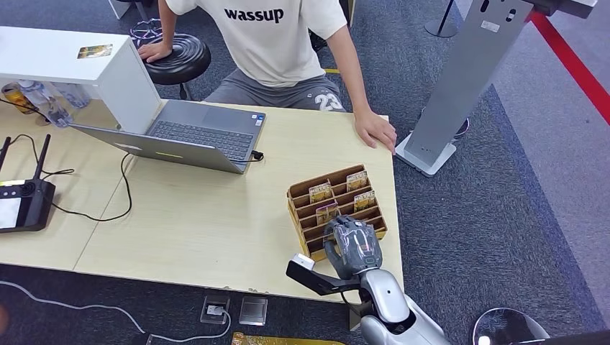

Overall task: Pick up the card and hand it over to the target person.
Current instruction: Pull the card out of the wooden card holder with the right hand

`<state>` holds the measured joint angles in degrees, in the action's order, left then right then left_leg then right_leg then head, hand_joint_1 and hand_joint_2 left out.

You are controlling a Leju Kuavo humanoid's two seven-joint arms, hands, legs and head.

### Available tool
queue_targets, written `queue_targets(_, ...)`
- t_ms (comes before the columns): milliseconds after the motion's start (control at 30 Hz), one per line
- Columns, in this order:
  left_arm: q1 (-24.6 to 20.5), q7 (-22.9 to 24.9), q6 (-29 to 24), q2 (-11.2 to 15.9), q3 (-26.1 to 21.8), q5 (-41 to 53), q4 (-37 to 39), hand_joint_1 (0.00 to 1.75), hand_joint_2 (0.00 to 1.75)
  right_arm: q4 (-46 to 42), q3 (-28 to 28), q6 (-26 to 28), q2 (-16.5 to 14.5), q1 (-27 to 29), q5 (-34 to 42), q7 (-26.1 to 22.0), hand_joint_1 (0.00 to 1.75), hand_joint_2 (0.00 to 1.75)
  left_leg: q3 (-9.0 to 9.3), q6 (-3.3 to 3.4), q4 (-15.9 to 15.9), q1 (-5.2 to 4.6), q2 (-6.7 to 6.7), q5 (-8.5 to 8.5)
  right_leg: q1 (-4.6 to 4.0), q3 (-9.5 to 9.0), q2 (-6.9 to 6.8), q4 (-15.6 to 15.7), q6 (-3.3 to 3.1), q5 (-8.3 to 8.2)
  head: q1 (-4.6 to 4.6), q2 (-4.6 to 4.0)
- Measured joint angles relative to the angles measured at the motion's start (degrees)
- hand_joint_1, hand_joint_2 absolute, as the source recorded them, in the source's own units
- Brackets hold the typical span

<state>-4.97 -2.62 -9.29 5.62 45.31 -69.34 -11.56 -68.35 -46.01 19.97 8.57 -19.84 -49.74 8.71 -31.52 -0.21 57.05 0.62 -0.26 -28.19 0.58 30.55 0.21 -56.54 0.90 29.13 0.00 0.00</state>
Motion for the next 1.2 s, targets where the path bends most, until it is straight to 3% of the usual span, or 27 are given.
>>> queue_targets(333, -0.05, -0.14, 0.17, 0.09, 0.55, -0.66, 0.05, 0.00, 0.00, -1.54, 1.61, 0.16, 1.26, 0.43, -0.32, 1.07, 0.93, 1.75, -0.03, 0.00, 0.03, 0.01, -0.02, -0.01, 0.00, 0.02, -0.02, -0.02, 0.01, 0.01, 0.00, 0.00)
queue_targets(533, -0.06, -0.09, 0.13, 0.14, 0.62, -0.90, 0.06, 0.00, 0.00, -1.82, 1.88, 0.10, 1.43, 0.57, -0.27, 1.21, 1.03, 1.75, -0.01, -0.01, 0.02, 0.01, -0.01, -0.01, -0.01, 0.01, -0.01, -0.01, 0.00, 0.01, 0.00, 0.00)
queue_targets(733, -0.06, -0.12, 0.13, 0.25, 0.83, -1.45, 0.03, 0.00, 0.00, -1.96, 1.91, 0.08, 1.30, 0.65, -0.02, 0.88, 1.33, 1.75, -0.02, -0.01, 0.03, 0.01, 0.00, -0.01, -0.01, 0.02, 0.00, -0.02, 0.01, 0.01, 0.00, 0.00)
queue_targets(1200, -0.06, -0.03, -0.13, 0.38, 1.17, -2.25, -0.02, 0.00, 0.00, -0.36, 0.37, -0.10, -0.19, 0.58, 1.84, -1.07, 1.34, 1.75, 0.00, -0.02, 0.03, 0.03, 0.04, -0.02, -0.02, 0.01, 0.05, -0.01, 0.01, 0.00, 0.00, 0.00)
